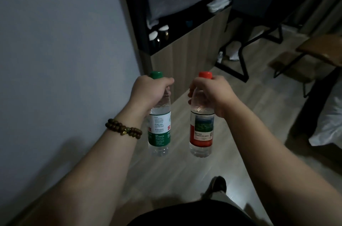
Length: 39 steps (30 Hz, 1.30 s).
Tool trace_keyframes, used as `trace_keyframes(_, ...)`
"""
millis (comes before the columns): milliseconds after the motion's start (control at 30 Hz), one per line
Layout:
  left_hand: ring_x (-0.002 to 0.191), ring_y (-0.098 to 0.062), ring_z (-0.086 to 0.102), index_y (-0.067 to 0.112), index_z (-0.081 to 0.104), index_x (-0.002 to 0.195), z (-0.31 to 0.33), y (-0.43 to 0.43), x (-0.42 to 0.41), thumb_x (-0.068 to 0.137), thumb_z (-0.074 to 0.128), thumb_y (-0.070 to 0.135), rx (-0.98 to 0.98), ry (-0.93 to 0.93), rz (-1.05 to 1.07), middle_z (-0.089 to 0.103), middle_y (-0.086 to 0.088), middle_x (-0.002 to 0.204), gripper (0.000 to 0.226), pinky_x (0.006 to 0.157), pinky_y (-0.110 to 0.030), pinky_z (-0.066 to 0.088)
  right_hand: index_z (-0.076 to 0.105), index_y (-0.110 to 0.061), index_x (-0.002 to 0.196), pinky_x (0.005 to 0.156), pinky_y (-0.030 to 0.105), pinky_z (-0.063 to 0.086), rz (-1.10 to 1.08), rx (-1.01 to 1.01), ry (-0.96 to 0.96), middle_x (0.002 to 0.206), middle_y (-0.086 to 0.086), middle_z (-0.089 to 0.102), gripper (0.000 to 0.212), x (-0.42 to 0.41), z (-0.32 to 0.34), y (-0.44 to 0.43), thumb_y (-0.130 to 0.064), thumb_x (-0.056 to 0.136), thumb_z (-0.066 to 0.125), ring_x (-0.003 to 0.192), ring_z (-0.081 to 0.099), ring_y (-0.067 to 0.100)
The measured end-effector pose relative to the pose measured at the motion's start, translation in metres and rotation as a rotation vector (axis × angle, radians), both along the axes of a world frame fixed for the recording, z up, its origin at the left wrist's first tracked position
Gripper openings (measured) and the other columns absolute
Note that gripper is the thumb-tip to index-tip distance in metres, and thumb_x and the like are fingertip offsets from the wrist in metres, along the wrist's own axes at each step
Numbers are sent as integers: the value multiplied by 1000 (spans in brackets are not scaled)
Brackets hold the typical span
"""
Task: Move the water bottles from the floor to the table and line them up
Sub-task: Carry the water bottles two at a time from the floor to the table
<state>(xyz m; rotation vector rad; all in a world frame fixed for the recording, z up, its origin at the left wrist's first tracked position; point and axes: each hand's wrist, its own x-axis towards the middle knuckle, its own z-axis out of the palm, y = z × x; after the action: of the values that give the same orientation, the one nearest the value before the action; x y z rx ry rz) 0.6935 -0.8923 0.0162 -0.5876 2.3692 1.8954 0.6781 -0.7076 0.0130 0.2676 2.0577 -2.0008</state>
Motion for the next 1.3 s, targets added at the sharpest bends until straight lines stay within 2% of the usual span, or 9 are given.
trace_keyframes(300,60,-21,70,23,74,55,34,142,-112,66,79,32,94,185,3,70,-4,60,16,60,-32,57,68,-12,54,54,35,52,-13,96,185,54,10,64,10,-114,26,137,-15,64,69,51,62,26)
trace_keyframes(400,59,-20,67,21,74,55,39,186,-153,66,79,28,128,227,30,67,-4,59,14,65,-37,57,67,-12,52,51,35,50,-18,109,215,52,11,60,13,-154,38,177,-13,64,68,49,58,25)
trace_keyframes(500,59,-18,68,19,73,56,40,226,-198,65,77,24,148,272,43,65,-4,58,12,65,-39,57,63,3,60,45,32,45,-64,86,240,54,18,58,16,-192,45,217,-11,66,66,47,56,25)
trace_keyframes(600,64,-22,72,19,75,59,36,261,-247,61,79,30,127,270,24,69,-6,62,12,77,-51,61,62,-5,54,45,32,45,-109,91,257,57,25,62,15,-231,46,254,-12,67,66,46,57,25)
trace_keyframes(667,66,-26,72,19,75,62,31,284,-283,60,79,33,114,260,-8,71,-8,64,14,81,-59,61,62,1,59,48,35,47,-141,88,252,65,31,65,15,-262,44,277,-12,67,66,49,60,28)
trace_keyframes(933,56,-23,66,14,71,56,17,385,-467,57,79,29,261,293,-106,62,-9,60,17,67,-44,57,63,-4,58,44,37,50,-288,149,292,57,18,64,17,-420,34,374,-11,73,68,46,59,33)
trace_keyframes(1000,57,-25,67,14,71,56,19,413,-518,57,78,30,244,284,-138,65,-10,59,18,66,-46,58,62,7,72,52,45,55,-333,235,309,64,22,67,26,-465,39,402,-18,72,71,56,64,38)
trace_keyframes(1200,59,-28,70,13,73,57,32,489,-641,54,78,32,238,253,-214,69,-12,60,20,70,-57,60,65,11,82,67,62,57,-407,260,285,80,30,70,34,-568,51,485,-20,69,72,79,69,48)
trace_keyframes(1300,61,-28,70,14,73,57,33,531,-694,56,78,32,204,215,-271,70,-12,61,19,72,-60,60,64,12,81,62,57,59,-439,194,237,76,29,70,31,-616,47,527,-16,70,72,75,70,49)
